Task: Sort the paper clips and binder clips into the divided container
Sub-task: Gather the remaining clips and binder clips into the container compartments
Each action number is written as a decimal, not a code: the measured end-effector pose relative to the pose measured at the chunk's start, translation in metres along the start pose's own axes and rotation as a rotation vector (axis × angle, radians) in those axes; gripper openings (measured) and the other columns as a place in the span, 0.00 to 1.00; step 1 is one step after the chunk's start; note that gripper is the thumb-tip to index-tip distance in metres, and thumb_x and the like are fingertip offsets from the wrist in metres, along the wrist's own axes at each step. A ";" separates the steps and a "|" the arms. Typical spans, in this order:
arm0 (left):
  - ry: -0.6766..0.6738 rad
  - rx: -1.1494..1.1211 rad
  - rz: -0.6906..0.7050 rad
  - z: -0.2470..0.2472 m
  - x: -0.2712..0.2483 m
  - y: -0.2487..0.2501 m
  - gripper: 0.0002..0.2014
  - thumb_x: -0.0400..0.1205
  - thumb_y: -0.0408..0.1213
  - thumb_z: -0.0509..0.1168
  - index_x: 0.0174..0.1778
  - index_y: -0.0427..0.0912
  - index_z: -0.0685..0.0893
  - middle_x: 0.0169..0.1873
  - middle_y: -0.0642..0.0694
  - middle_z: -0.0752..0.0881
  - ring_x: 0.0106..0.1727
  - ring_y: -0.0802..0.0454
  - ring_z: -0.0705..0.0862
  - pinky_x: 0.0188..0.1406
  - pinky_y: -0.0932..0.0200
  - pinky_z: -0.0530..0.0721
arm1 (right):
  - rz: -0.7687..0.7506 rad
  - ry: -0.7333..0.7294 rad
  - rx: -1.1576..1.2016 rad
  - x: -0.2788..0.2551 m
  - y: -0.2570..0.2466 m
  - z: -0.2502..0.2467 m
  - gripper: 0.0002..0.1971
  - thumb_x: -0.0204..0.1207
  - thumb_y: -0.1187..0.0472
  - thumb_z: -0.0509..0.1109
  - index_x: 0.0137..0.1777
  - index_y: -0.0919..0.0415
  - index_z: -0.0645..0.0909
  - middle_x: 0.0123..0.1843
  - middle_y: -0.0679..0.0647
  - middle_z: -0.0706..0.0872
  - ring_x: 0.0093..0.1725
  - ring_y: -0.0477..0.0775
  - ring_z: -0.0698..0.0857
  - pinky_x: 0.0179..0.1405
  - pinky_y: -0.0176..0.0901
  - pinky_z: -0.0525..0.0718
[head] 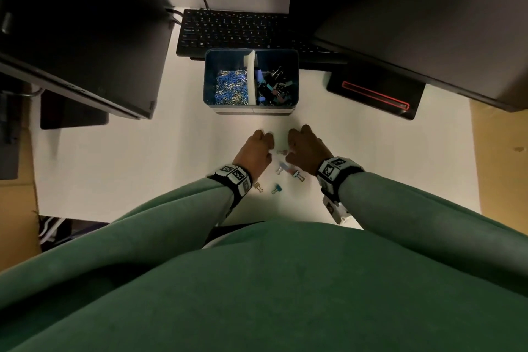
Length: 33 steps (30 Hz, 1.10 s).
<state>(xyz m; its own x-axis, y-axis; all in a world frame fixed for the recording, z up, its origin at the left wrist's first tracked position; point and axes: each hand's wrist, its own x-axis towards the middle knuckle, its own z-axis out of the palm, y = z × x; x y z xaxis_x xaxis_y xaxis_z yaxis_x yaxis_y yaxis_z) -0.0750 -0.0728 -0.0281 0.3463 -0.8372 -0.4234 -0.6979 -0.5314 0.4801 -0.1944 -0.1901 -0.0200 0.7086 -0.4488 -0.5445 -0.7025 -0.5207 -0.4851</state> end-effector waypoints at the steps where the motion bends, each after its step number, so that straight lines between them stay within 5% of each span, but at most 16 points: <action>1: -0.005 -0.016 -0.019 0.000 0.000 -0.001 0.09 0.78 0.29 0.65 0.53 0.37 0.80 0.52 0.40 0.76 0.46 0.43 0.81 0.44 0.55 0.81 | 0.031 0.031 0.083 0.000 0.007 -0.004 0.13 0.70 0.57 0.74 0.49 0.59 0.74 0.52 0.59 0.72 0.43 0.62 0.79 0.43 0.52 0.83; 4: -0.003 -0.085 -0.031 -0.007 -0.003 -0.001 0.07 0.75 0.28 0.65 0.48 0.36 0.83 0.48 0.40 0.78 0.45 0.41 0.83 0.44 0.57 0.81 | 0.111 0.120 0.400 -0.004 0.029 -0.012 0.08 0.67 0.61 0.75 0.41 0.55 0.77 0.45 0.57 0.81 0.42 0.61 0.83 0.42 0.55 0.88; 8: 0.185 -0.260 0.023 -0.044 0.000 0.021 0.03 0.78 0.30 0.68 0.46 0.40 0.84 0.46 0.44 0.82 0.43 0.50 0.82 0.44 0.65 0.79 | 0.194 0.089 1.030 -0.015 0.043 -0.024 0.07 0.73 0.78 0.68 0.43 0.66 0.77 0.37 0.62 0.80 0.36 0.61 0.82 0.36 0.53 0.91; 11: 0.340 -0.314 0.101 -0.081 0.023 0.039 0.03 0.82 0.34 0.66 0.47 0.40 0.84 0.45 0.47 0.85 0.45 0.54 0.83 0.48 0.62 0.84 | 0.107 0.145 1.207 -0.017 0.027 -0.045 0.07 0.76 0.77 0.65 0.44 0.64 0.77 0.38 0.61 0.81 0.35 0.55 0.83 0.40 0.51 0.89; 14: 0.349 -0.309 0.085 -0.102 0.040 0.040 0.06 0.81 0.36 0.66 0.52 0.40 0.83 0.45 0.45 0.84 0.45 0.52 0.81 0.47 0.58 0.82 | -0.059 0.173 1.239 -0.007 -0.006 -0.080 0.06 0.76 0.73 0.66 0.47 0.63 0.77 0.44 0.61 0.81 0.39 0.51 0.86 0.47 0.54 0.90; 18: 0.248 -0.272 0.130 -0.089 0.011 0.027 0.00 0.80 0.31 0.65 0.44 0.39 0.81 0.39 0.47 0.82 0.38 0.52 0.80 0.36 0.61 0.77 | -0.149 0.245 1.045 0.020 -0.047 -0.115 0.07 0.74 0.72 0.69 0.45 0.60 0.77 0.46 0.58 0.81 0.41 0.54 0.88 0.44 0.54 0.91; 23: -0.367 0.038 0.212 -0.027 -0.048 -0.011 0.14 0.78 0.41 0.71 0.56 0.44 0.79 0.53 0.46 0.76 0.44 0.52 0.78 0.47 0.55 0.80 | -0.183 0.258 0.288 0.040 -0.053 -0.097 0.09 0.74 0.66 0.72 0.53 0.61 0.78 0.51 0.56 0.77 0.43 0.52 0.81 0.44 0.42 0.79; 27: -0.389 0.211 0.328 0.000 -0.057 -0.029 0.12 0.78 0.37 0.70 0.55 0.42 0.78 0.57 0.44 0.73 0.44 0.54 0.73 0.49 0.51 0.82 | -0.410 0.425 0.082 0.011 -0.047 -0.077 0.10 0.76 0.65 0.68 0.57 0.59 0.77 0.59 0.57 0.75 0.48 0.51 0.80 0.44 0.41 0.81; 30: -0.361 0.216 0.364 0.002 -0.053 -0.033 0.04 0.81 0.33 0.66 0.44 0.43 0.77 0.51 0.45 0.74 0.37 0.54 0.74 0.44 0.46 0.82 | -0.363 0.199 -0.068 -0.021 -0.028 -0.048 0.12 0.78 0.55 0.69 0.58 0.55 0.73 0.58 0.54 0.76 0.43 0.50 0.81 0.40 0.44 0.83; 33: -0.326 0.184 0.369 0.002 -0.052 -0.034 0.03 0.82 0.34 0.65 0.45 0.41 0.76 0.51 0.44 0.74 0.37 0.48 0.78 0.44 0.46 0.82 | -0.220 -0.114 -0.262 -0.043 0.000 -0.009 0.26 0.76 0.49 0.73 0.69 0.54 0.67 0.63 0.58 0.74 0.49 0.60 0.83 0.47 0.55 0.84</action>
<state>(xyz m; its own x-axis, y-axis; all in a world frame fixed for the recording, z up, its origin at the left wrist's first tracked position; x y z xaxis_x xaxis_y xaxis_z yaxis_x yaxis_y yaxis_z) -0.0705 -0.0114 -0.0238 -0.1361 -0.8654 -0.4822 -0.8453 -0.1524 0.5120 -0.2249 -0.1771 0.0095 0.8186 -0.2295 -0.5265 -0.4830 -0.7712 -0.4148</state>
